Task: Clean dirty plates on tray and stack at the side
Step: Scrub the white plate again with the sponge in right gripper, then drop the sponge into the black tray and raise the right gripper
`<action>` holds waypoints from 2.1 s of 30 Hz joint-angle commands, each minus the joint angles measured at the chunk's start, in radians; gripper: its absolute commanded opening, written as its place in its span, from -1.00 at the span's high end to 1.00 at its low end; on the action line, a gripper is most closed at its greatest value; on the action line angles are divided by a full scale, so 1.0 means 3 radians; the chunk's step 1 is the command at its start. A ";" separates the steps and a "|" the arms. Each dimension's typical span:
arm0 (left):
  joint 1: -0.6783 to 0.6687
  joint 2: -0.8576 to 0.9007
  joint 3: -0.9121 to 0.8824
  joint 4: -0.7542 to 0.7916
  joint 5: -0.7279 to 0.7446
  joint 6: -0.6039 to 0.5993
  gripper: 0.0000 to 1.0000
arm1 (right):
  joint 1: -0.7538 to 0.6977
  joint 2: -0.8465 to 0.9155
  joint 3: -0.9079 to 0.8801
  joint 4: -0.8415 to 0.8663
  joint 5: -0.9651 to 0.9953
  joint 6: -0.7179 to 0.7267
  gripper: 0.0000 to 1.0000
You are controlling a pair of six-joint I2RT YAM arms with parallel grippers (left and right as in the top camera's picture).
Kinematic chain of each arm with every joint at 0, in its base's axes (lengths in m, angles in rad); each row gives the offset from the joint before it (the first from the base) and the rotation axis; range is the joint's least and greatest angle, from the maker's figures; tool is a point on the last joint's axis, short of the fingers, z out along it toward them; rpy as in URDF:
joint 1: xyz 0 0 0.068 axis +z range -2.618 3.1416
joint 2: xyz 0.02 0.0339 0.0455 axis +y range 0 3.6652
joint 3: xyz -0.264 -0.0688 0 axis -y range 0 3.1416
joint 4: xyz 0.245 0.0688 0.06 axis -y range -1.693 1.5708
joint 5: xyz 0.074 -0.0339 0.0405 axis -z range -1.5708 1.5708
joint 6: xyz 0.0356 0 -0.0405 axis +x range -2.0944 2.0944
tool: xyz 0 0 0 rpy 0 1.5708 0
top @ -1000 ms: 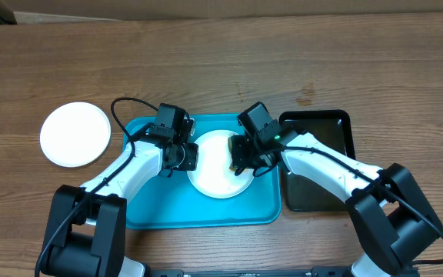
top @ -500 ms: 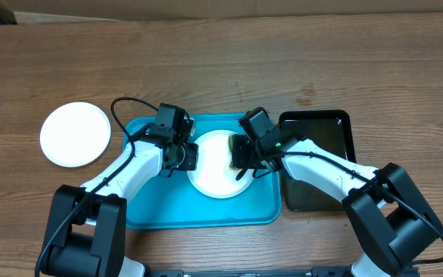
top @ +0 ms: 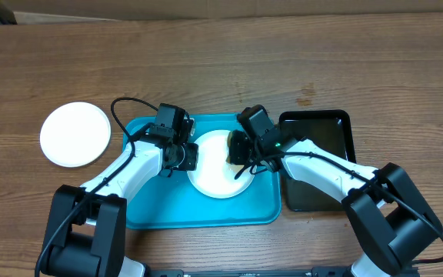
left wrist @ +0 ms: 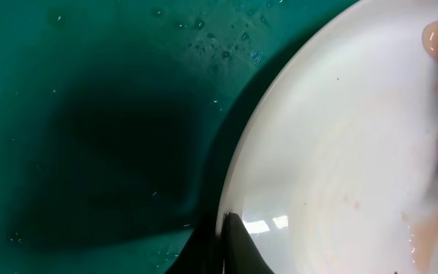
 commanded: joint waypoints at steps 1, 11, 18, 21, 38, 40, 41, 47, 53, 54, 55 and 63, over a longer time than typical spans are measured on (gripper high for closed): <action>-0.0013 0.0028 -0.0033 -0.0015 -0.0003 0.0086 0.92 | 0.0011 0.0094 -0.0017 0.0150 -0.0098 0.0008 0.93; -0.0013 0.0028 -0.0033 -0.0014 -0.0003 0.0086 0.92 | 0.0036 0.0102 -0.0017 0.0324 -0.0181 0.0042 0.92; -0.0013 0.0028 -0.0033 -0.0014 -0.0004 0.0086 0.92 | 0.0120 0.0102 -0.0017 0.0495 -0.0299 0.0093 0.92; -0.0013 0.0028 -0.0033 -0.0014 -0.0004 0.0086 0.91 | 0.0128 0.0102 -0.0017 0.0506 -0.0308 0.0103 0.93; -0.0013 0.0028 -0.0033 -0.0015 -0.0005 0.0086 0.92 | 0.0022 0.0100 0.0058 0.0234 -0.0685 0.0086 0.93; -0.0013 0.0028 -0.0033 -0.0015 -0.0004 0.0086 0.92 | 0.0020 0.0100 0.0053 0.0031 -0.0415 0.0075 0.93; -0.0013 0.0028 -0.0033 -0.0015 -0.0004 0.0086 0.92 | 0.0014 0.0100 0.0053 -0.0024 -0.0352 0.0050 0.93; -0.0013 0.0028 -0.0033 -0.0015 -0.0004 0.0088 0.92 | -0.0397 -0.0334 0.0169 -0.0120 -0.1118 -0.0113 0.92; -0.0013 0.0028 -0.0033 -0.0014 -0.0005 0.0086 0.92 | -0.0928 -0.0965 0.0261 -0.0970 -0.0886 -0.0348 0.92; -0.0013 0.0028 -0.0033 -0.0014 -0.0005 0.0086 0.92 | -0.1001 -0.1019 0.0261 -0.1147 -0.0716 -0.0399 0.93; -0.0013 0.0028 -0.0033 -0.0014 -0.0005 0.0086 0.92 | -0.1067 -0.1052 0.0261 -0.1317 -0.0534 -0.0456 0.93; -0.0013 0.0028 -0.0033 0.0025 -0.0005 0.0086 0.92 | -0.1241 -0.0930 0.0008 -0.1802 0.0514 -0.0627 0.92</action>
